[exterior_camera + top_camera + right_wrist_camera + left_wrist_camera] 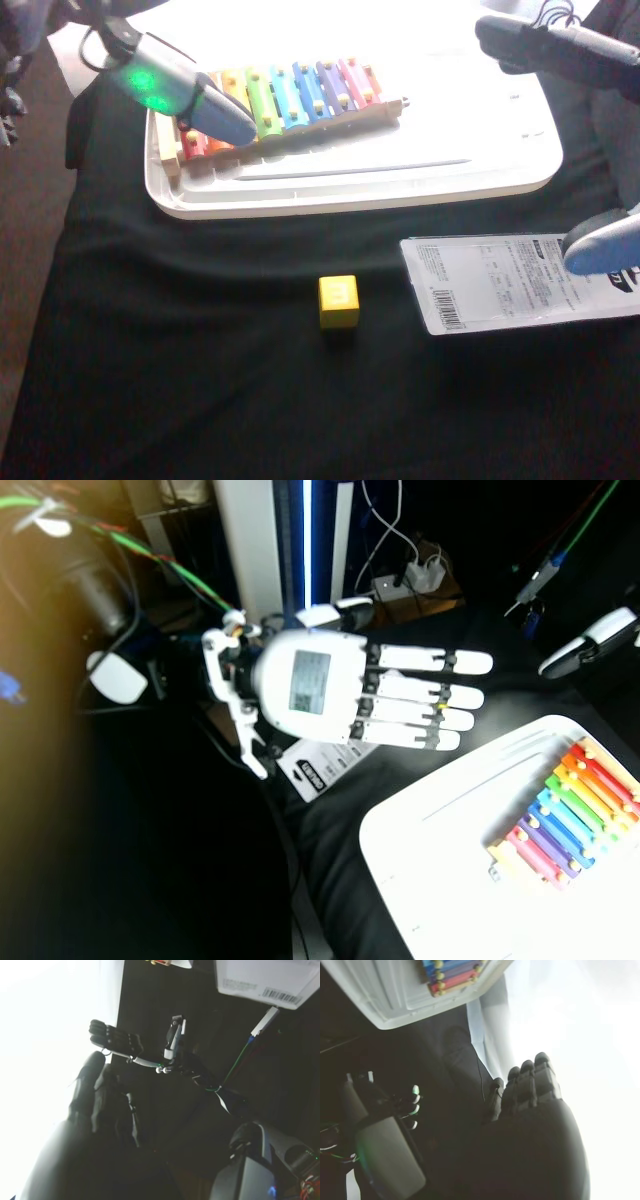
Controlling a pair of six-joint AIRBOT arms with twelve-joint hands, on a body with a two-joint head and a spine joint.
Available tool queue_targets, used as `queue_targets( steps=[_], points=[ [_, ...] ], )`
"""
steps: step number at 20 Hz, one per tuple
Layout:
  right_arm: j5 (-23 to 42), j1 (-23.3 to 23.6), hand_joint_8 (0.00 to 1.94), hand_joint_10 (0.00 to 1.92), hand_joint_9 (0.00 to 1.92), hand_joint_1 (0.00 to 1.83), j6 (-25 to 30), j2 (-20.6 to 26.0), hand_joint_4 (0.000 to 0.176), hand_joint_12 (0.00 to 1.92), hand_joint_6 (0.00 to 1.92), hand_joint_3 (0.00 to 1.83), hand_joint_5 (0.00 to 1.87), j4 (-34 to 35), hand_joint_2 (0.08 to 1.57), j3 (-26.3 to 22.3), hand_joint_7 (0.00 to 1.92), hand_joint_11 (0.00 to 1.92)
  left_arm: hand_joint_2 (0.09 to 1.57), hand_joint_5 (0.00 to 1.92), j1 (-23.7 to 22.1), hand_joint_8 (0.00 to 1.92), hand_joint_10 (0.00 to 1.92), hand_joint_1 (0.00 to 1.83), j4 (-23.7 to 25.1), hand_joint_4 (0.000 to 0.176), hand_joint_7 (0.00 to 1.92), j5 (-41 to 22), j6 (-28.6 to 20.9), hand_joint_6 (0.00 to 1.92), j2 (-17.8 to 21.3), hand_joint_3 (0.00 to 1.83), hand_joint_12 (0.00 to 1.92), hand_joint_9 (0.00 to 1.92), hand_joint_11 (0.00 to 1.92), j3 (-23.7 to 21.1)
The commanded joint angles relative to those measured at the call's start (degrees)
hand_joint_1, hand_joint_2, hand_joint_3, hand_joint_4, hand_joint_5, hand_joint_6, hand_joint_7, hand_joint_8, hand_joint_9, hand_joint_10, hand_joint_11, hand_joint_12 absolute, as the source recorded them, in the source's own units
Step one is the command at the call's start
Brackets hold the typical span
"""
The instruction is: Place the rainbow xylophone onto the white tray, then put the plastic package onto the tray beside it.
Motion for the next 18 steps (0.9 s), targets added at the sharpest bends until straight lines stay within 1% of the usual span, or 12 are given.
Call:
queue_targets(
  steps=[1,2,4,6,7,10,11,12,15,16,17,18],
  points=[
    [5.02,0.41,0.00,0.00,0.14,0.60,0.70,-0.43,0.096,0.56,0.00,0.00,0.00,1.61,0.67,-0.01,0.13,0.00,0.70,0.00,-0.23,0.00,0.00,0.78,-3.08,0.091,0.00,-4.97,1.60,0.00,1.07,0.01,0.00,0.00,0.00,-0.51],
    [4.49,0.41,0.01,0.00,0.13,0.66,0.70,-0.57,0.071,0.50,0.01,0.00,0.03,1.16,0.64,0.00,0.15,0.00,0.73,0.00,-0.21,0.00,0.00,0.83,-4.03,0.121,0.00,-4.97,2.67,0.00,1.68,0.02,0.00,0.00,0.00,-1.00],
    [3.51,0.41,0.00,0.01,0.12,0.74,0.98,-1.20,0.014,0.43,0.00,0.00,0.01,-0.03,0.62,0.12,0.13,0.00,0.74,0.00,-0.22,0.00,0.00,0.89,-5.86,0.109,0.00,-5.14,4.98,0.00,3.15,0.01,0.00,0.00,0.00,-2.23],
    [3.23,0.41,0.00,0.00,0.14,0.72,1.23,-1.59,0.000,0.44,0.00,0.00,0.01,-0.47,0.61,0.25,0.13,0.00,0.70,0.00,-0.22,0.00,0.00,0.81,-6.64,0.120,0.00,-5.15,6.14,0.00,3.81,0.00,0.00,0.00,0.00,-2.92],
    [2.84,0.41,0.00,0.00,0.13,0.74,1.85,-2.16,0.000,0.37,0.00,0.00,0.01,-1.21,0.62,0.55,0.12,0.00,0.69,0.00,-0.24,0.00,0.00,0.75,-7.19,0.096,0.00,-5.14,7.15,0.00,4.71,0.00,0.00,0.00,0.00,-3.74],
    [1.21,0.41,0.00,0.00,0.17,0.65,3.58,-3.67,0.000,0.34,0.00,0.00,0.05,-3.45,0.63,1.42,0.17,0.10,0.70,0.00,-0.75,0.00,0.00,0.77,-7.39,0.113,0.00,-5.22,7.93,0.00,6.38,0.00,0.00,0.00,0.00,-5.07],
    [0.57,0.41,0.00,0.00,0.17,0.62,3.58,-4.02,0.000,0.33,0.00,0.00,0.03,-4.16,0.63,1.50,0.15,0.10,0.72,0.00,-1.01,0.00,0.00,0.80,-7.39,0.093,0.00,-5.20,8.13,0.00,6.70,0.00,0.00,0.00,0.00,-5.35],
    [-0.23,0.41,0.00,0.00,0.15,0.53,3.58,-4.20,0.022,0.32,0.00,0.01,0.00,-4.86,0.65,1.54,0.13,0.09,0.73,0.00,-1.16,0.00,0.00,0.84,-7.39,0.095,0.00,-5.20,8.15,0.00,6.84,0.01,0.00,0.00,0.00,-5.48],
    [-2.36,0.41,0.01,0.00,0.23,0.55,3.58,-4.63,0.028,0.49,0.00,0.00,0.01,-6.56,0.67,1.56,0.18,0.15,0.75,0.00,-1.32,0.00,0.00,0.83,-7.44,0.100,0.00,-5.20,8.30,0.00,6.89,0.01,0.00,0.00,0.00,-5.68],
    [-3.07,0.41,0.00,0.00,0.25,0.55,3.58,-4.88,0.043,0.64,0.00,0.00,0.01,-7.09,0.67,1.59,0.20,0.11,0.74,0.00,-1.30,0.00,0.00,0.79,-7.44,0.092,0.00,-5.17,8.31,0.00,6.86,0.01,0.00,0.00,0.00,-5.81],
    [-3.69,0.41,0.00,0.00,0.18,0.54,3.58,-5.17,0.091,0.81,0.00,0.00,0.01,-7.38,0.64,1.67,0.17,0.00,0.75,0.00,-1.32,0.00,0.00,0.74,-7.46,0.087,0.00,-5.21,8.46,0.00,6.84,0.01,0.01,0.00,0.02,-5.98],
    [-4.37,0.41,0.00,0.00,0.17,0.55,3.58,-5.55,0.098,0.84,0.00,0.00,0.00,-7.77,0.63,1.84,0.16,0.00,0.75,0.00,-1.37,0.00,0.00,0.77,-7.78,0.082,0.00,-5.26,8.95,0.00,6.84,0.01,0.00,0.00,0.01,-6.22]
  ],
)
